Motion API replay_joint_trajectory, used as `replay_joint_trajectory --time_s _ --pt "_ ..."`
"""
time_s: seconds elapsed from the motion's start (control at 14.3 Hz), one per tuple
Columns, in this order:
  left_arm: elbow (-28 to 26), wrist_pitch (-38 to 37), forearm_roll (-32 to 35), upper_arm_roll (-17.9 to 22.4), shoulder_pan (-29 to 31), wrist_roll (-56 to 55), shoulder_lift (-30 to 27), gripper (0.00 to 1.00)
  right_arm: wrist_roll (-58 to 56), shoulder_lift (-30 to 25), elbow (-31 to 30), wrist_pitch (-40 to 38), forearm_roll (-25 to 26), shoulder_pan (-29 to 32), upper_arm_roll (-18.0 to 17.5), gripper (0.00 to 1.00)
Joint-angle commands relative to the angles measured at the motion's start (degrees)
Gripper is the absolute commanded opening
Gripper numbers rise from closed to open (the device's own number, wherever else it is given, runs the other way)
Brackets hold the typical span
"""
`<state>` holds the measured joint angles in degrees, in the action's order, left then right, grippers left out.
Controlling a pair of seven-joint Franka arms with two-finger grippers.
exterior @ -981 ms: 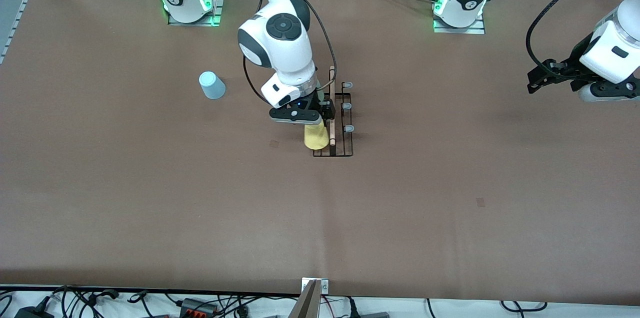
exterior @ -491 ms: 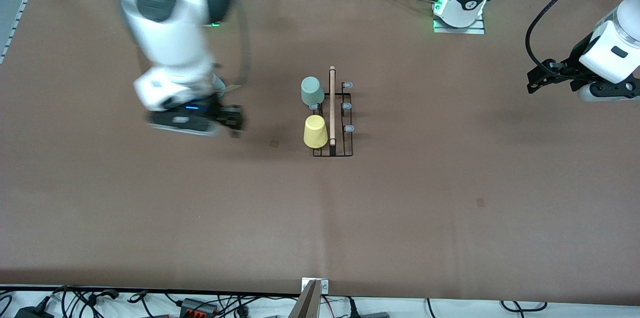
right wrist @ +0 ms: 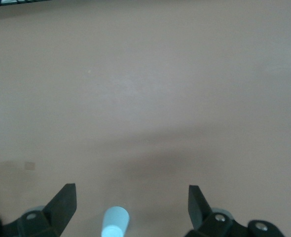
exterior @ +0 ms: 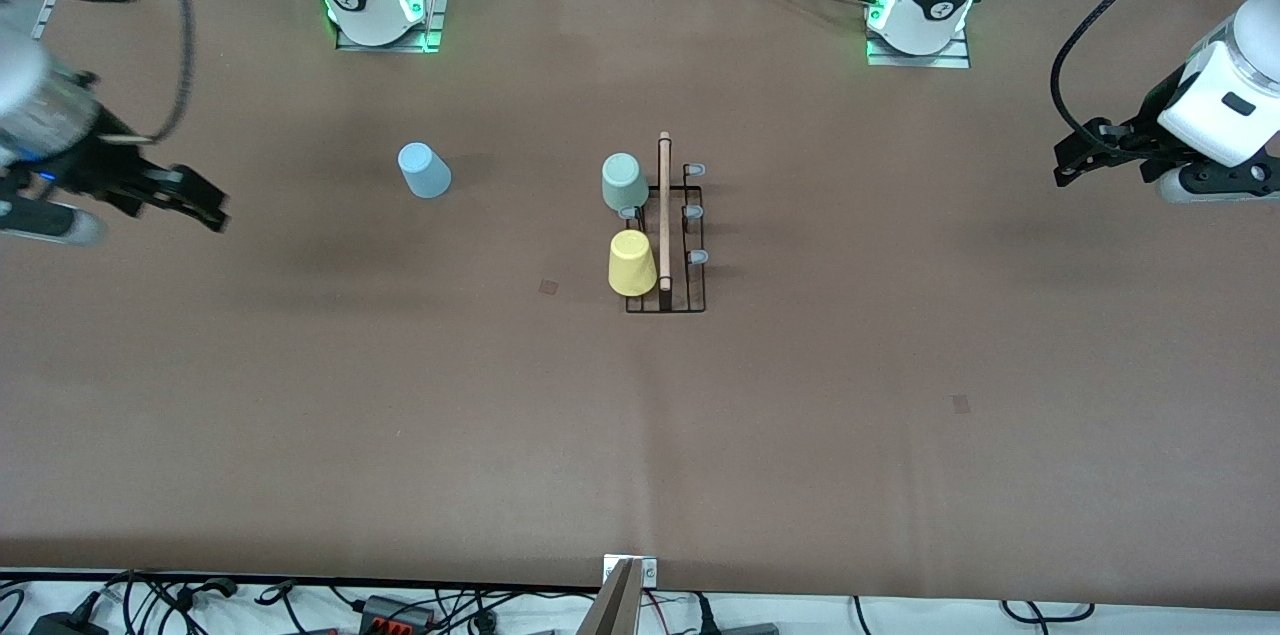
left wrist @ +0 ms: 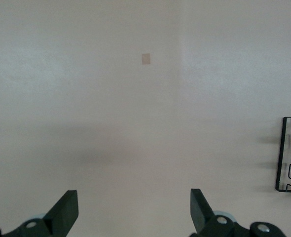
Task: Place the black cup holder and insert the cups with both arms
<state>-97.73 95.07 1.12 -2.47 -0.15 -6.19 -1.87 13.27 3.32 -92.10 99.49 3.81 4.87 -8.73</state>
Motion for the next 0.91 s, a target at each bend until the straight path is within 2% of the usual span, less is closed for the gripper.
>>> replay_joint_trajectory --time_s 0.0,0.21,0.35,0.49,0.84 --pt "-0.62 0.65 -1.03 0.01 0.15 1.18 -0.6 1.0 -6.04 -2.35 -0.02 -2.1 -0.91 2.32 -0.07 1.0" --pt "-0.53 0.65 -1.03 0.01 0.15 1.45 -0.6 1.0 -11.58 -2.53 1.65 -4.74 -3.01 2.86 3.17 1.0" --pt "-0.53 0.65 -0.94 0.01 0.15 1.45 -0.6 1.0 -13.35 -1.22 5.15 -7.46 -3.72 2.42 5.56 1.0" --pt "-0.62 0.47 -0.94 0.01 0.15 1.53 -0.6 1.0 -14.15 0.71 7.36 -10.01 -3.38 1.46 5.65 1.0" --pt "-0.53 0.65 -0.94 -0.52 0.14 1.36 -0.6 1.0 -14.15 0.46 7.11 -10.11 -3.55 0.84 5.65 1.0"
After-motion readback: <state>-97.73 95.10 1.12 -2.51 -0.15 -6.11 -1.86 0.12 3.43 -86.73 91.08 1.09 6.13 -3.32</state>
